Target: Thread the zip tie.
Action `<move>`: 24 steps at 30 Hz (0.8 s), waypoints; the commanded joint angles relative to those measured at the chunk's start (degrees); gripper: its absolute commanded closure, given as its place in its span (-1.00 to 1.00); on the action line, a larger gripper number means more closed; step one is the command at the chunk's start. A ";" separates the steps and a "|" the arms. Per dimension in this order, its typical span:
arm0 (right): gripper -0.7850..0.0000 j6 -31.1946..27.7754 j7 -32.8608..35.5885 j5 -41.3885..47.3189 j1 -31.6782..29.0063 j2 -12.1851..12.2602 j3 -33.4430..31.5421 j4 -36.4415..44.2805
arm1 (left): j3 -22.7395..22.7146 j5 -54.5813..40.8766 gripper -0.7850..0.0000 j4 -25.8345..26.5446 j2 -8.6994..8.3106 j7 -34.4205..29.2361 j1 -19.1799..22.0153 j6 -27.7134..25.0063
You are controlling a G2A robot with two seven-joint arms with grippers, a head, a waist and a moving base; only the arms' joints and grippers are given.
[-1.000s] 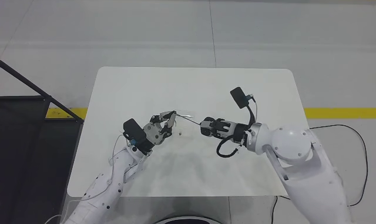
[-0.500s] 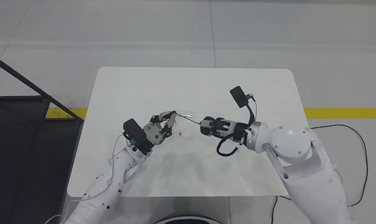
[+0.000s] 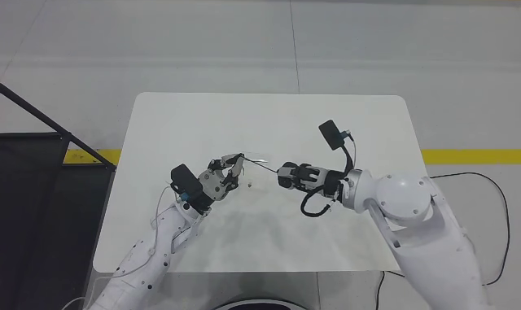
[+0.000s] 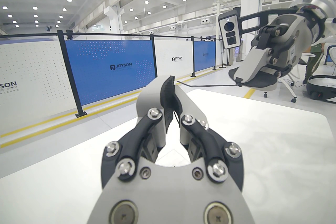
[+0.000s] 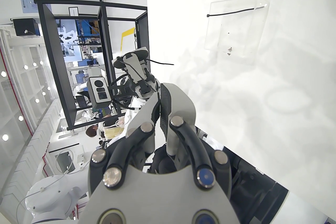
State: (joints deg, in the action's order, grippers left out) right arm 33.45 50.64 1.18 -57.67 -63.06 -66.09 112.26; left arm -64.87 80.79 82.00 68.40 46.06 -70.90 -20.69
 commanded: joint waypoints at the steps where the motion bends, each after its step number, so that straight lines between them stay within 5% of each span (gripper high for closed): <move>1: 1.00 0.01 -0.10 0.06 0.03 0.03 0.07 0.01 | 0.00 0.00 1.00 0.00 0.00 0.00 0.00 0.00; 24: 1.00 0.76 -0.56 1.35 1.27 0.35 0.71 -0.76 | 0.00 0.00 1.00 0.00 0.00 0.00 0.00 0.00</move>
State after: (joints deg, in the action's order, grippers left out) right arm 34.14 50.07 2.47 -56.44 -62.72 -65.41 111.54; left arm -64.87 80.79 82.00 68.40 46.06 -70.90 -20.69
